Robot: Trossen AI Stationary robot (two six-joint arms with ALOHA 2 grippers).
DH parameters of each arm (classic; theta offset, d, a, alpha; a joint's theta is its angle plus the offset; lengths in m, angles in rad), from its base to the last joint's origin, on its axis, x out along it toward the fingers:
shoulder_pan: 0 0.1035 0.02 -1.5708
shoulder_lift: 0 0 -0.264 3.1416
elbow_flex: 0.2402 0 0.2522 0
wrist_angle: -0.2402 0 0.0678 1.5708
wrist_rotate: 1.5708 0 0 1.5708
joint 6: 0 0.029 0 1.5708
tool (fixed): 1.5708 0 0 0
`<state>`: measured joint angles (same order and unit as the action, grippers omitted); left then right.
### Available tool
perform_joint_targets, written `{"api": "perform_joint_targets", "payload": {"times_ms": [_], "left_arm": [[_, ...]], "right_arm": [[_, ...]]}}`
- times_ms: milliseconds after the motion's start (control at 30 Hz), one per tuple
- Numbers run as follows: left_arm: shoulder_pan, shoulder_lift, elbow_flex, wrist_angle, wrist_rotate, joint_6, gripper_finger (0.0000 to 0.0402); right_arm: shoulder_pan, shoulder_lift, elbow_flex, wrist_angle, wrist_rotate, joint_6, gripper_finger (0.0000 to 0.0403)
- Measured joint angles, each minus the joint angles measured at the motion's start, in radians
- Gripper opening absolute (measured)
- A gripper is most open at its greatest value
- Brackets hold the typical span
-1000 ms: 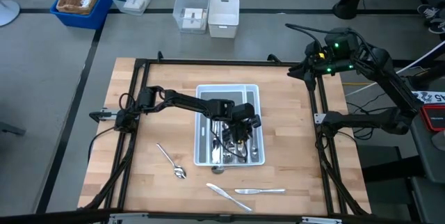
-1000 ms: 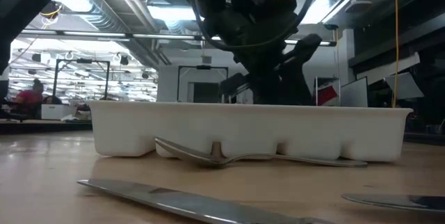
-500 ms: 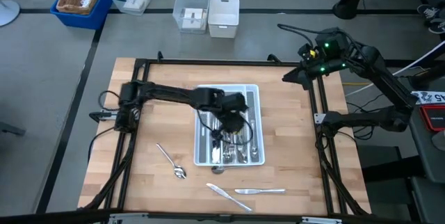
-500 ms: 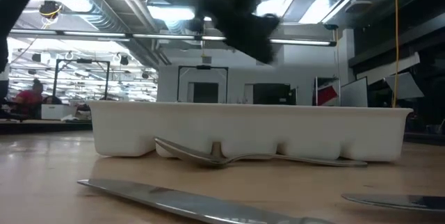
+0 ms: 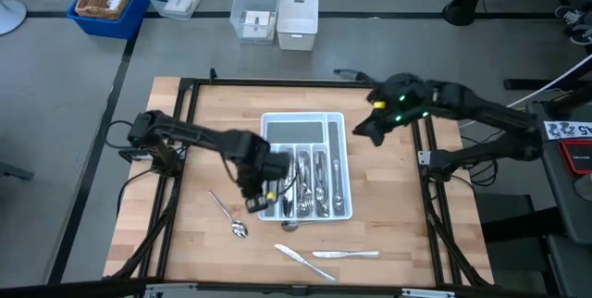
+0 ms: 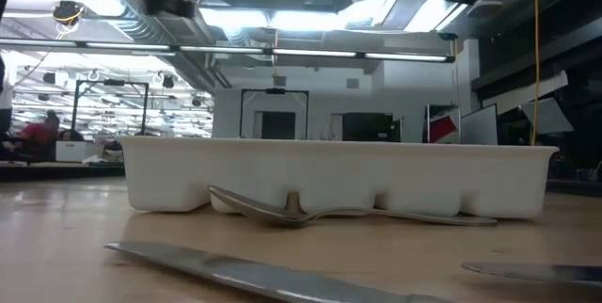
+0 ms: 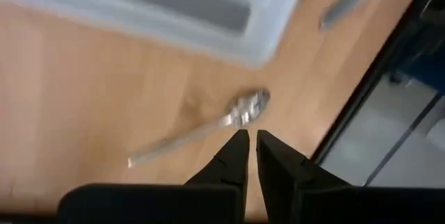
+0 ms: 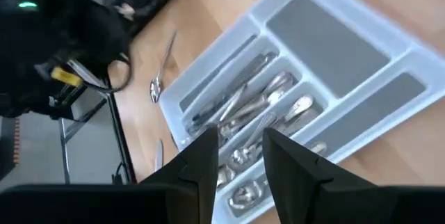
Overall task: Sort silverware
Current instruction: Put the silver spoon into the white cutlery tray
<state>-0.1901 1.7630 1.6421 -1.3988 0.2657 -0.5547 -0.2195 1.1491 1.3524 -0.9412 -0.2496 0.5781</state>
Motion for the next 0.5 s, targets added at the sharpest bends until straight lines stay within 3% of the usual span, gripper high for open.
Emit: {"api": "perform_joint_targets", "payload": {"times_ms": [233, 367, 500], "left_arm": [[-0.148, -0.024, 0.000, -0.063, -0.022, 0.003, 0.0002], [-0.212, -0.094, -0.044, -0.044, -0.087, -0.083, 0.0002], [-0.268, -0.221, -0.163, 0.003, -0.186, -0.245, 0.0001]], "right_arm": [[0.175, 0.117, -0.033, 0.000, 0.124, 0.167, 0.0115], [0.252, 0.199, -0.056, -0.001, 0.182, 0.273, 0.0115], [0.307, 0.287, -0.067, 0.003, 0.241, 0.387, 0.0115]]}}
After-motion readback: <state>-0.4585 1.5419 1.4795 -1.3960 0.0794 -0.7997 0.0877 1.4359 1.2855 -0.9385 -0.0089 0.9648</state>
